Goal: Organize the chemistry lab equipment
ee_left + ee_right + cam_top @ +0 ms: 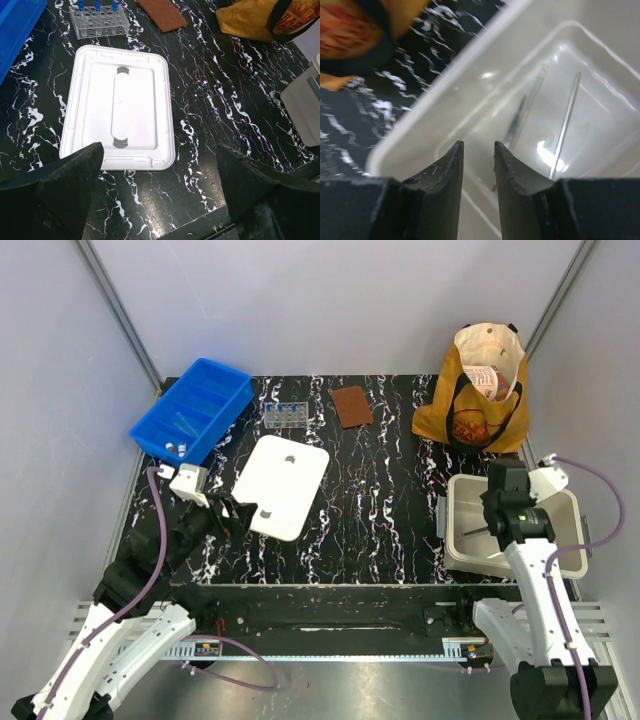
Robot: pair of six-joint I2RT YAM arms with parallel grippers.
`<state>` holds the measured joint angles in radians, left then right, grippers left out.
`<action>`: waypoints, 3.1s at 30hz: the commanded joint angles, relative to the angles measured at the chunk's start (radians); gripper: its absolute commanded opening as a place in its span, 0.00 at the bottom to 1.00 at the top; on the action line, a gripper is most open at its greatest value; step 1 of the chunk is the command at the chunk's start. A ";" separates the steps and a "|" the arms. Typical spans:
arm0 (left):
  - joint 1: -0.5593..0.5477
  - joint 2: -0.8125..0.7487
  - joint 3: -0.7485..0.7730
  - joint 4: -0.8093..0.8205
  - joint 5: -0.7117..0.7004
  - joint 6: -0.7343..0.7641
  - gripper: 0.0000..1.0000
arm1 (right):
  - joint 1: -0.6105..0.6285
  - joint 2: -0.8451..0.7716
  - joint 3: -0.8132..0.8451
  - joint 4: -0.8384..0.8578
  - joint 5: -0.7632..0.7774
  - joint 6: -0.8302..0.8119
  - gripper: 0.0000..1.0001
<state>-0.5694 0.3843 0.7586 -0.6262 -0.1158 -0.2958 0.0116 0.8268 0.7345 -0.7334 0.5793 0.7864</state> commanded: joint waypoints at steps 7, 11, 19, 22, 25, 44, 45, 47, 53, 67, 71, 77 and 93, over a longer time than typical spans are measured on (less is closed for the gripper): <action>-0.003 0.175 0.027 0.020 0.024 -0.003 0.97 | -0.004 0.076 0.380 -0.050 -0.264 -0.298 0.39; -0.004 0.407 0.131 -0.058 0.056 0.009 0.92 | -0.004 0.135 0.456 -0.009 -0.505 -0.380 0.40; -0.010 0.799 0.280 -0.072 0.081 -0.014 0.77 | 0.168 0.091 0.416 0.141 -0.742 -0.397 0.54; -0.033 0.931 0.306 -0.056 0.056 -0.035 0.76 | 0.235 0.080 0.359 0.184 -0.785 -0.411 0.81; -0.063 1.043 0.327 -0.041 0.005 -0.051 0.76 | 0.238 0.054 0.315 0.198 -0.808 -0.414 1.00; -0.248 1.269 0.220 0.157 -0.137 -0.161 0.44 | 0.238 -0.080 0.183 0.203 -0.855 -0.455 1.00; -0.256 1.271 0.216 0.161 -0.143 -0.166 0.40 | 0.238 -0.086 0.180 0.203 -0.855 -0.451 1.00; -0.267 1.272 0.202 0.172 -0.144 -0.174 0.35 | 0.238 -0.098 0.177 0.201 -0.866 -0.446 1.00; -0.297 1.279 0.209 0.163 -0.143 -0.183 0.00 | 0.238 -0.085 0.184 0.226 -0.903 -0.441 1.00; -0.314 0.777 0.177 0.042 0.211 -0.209 0.00 | 0.240 -0.060 0.151 0.670 -1.277 -0.440 0.89; -0.316 0.707 0.116 0.049 0.303 -0.213 0.00 | 0.248 -0.043 0.100 0.787 -1.349 -0.501 0.89; -0.316 0.613 0.047 0.072 0.320 -0.220 0.00 | 0.350 0.004 0.091 0.692 -1.371 -0.747 0.87; -0.314 0.518 0.021 0.077 0.401 -0.207 0.00 | 0.967 0.175 0.014 0.675 -0.842 -1.324 0.94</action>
<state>-0.8833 0.9356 0.7895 -0.5999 0.2306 -0.4950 0.8650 0.9436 0.7460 -0.0990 -0.4442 -0.3641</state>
